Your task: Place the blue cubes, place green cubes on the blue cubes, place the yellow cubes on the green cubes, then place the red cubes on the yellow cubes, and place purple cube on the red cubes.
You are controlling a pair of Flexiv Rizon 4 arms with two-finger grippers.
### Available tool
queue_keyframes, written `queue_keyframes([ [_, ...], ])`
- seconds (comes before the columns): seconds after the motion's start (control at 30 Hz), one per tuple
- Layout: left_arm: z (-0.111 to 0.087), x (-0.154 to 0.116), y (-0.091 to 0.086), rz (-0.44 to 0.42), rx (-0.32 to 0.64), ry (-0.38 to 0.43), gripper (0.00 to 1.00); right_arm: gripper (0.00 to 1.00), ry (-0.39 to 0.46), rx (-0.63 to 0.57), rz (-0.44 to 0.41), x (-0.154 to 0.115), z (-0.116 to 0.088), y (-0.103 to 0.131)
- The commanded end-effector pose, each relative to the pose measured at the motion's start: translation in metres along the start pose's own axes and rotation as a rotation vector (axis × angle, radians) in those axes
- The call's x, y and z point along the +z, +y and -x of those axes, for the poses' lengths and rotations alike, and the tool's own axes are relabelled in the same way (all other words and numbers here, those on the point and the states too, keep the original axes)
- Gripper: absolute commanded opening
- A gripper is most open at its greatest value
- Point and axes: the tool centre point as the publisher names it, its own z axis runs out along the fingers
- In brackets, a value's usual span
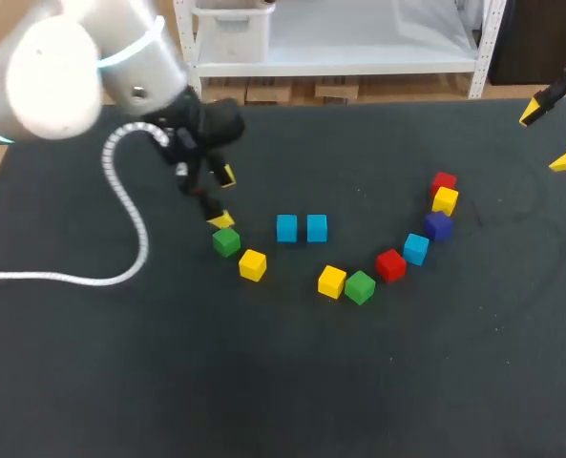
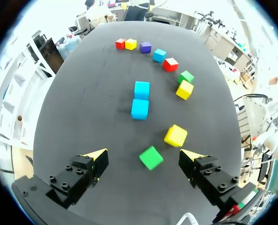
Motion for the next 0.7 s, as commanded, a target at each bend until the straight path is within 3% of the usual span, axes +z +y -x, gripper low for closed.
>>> queue_keyframes([
  [0.03,-0.029,-0.017,-0.011,0.008,0.024,-0.153,1.00,1.00,0.001,0.000,-0.003,0.000,0.000,0.001],
  [0.13,-0.048,-0.020,-0.007,-0.014,0.033,-0.195,1.00,1.00,0.001,0.000,-0.003,0.000,0.000,0.001],
  [0.2,-0.058,-0.020,-0.005,-0.035,0.026,-0.178,1.00,1.00,0.001,0.000,-0.003,0.000,0.000,0.001],
  [0.27,-0.067,-0.022,-0.004,-0.047,0.050,-0.233,1.00,1.00,0.001,0.000,-0.003,0.000,0.000,0.001],
  [0.4,-0.082,-0.022,-0.003,-0.067,0.058,-0.218,1.00,1.00,0.001,0.000,-0.003,0.000,0.000,0.001],
  [0.7,-0.092,-0.026,-0.004,-0.062,0.088,-0.290,1.00,1.00,0.001,0.000,-0.003,0.000,0.000,0.001],
])
